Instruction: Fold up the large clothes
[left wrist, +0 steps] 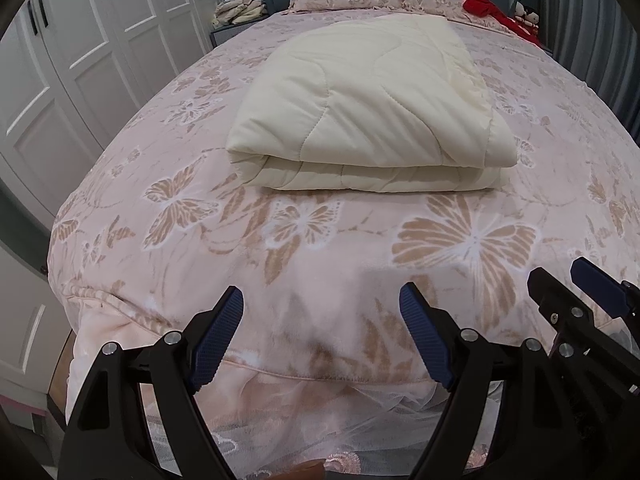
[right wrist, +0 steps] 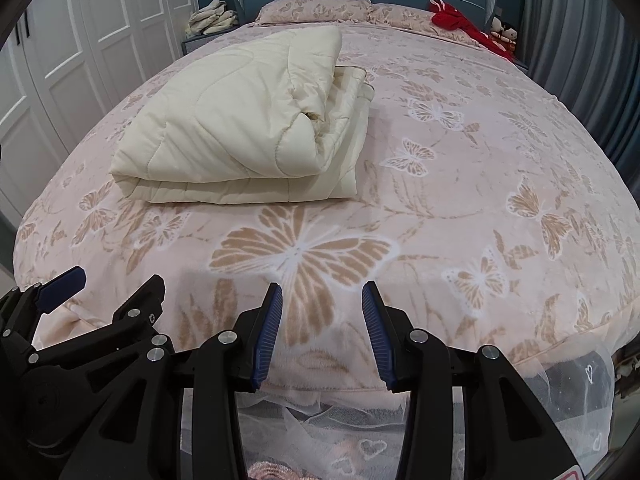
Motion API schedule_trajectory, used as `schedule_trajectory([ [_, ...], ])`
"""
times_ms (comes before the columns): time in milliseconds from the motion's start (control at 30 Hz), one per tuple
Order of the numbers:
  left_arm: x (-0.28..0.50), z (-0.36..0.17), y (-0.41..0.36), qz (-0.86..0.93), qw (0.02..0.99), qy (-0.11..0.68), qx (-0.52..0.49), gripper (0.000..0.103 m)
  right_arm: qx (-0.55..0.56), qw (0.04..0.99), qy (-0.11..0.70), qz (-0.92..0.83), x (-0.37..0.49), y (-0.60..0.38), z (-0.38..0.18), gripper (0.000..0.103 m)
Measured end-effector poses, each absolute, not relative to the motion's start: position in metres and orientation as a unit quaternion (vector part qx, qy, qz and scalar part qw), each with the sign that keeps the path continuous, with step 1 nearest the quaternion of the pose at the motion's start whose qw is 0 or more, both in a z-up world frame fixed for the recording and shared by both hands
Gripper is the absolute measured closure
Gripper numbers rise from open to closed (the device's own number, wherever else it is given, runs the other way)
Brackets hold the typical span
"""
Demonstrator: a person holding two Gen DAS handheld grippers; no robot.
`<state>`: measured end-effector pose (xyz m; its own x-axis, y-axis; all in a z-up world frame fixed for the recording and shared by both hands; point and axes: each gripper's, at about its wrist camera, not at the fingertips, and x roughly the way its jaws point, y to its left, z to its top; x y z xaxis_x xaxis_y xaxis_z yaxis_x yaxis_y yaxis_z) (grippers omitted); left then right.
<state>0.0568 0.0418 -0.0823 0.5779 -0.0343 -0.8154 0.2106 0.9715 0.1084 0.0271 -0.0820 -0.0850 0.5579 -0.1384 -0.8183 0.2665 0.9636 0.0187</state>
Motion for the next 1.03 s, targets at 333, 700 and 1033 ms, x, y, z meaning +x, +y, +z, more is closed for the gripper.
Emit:
schedule_trajectory([
  [333,0.0537,-0.0824,0.0424,-0.068,0.884,0.453,0.093,0.025,0.068,0.88,0.455,-0.117,0.0261,-0.0803,-0.084,0.061],
  [700,0.0512,-0.0821,0.0439,-0.068,0.885,0.453,0.085,0.027,0.067,0.881,0.452,-0.12,0.0241,-0.0788,-0.0834,0.061],
  [1033,0.0498,-0.0827,0.0457,-0.062,0.885,0.454,0.084,0.032,0.062,0.882,0.451,-0.119,0.0224,-0.0722,-0.0814,0.061],
])
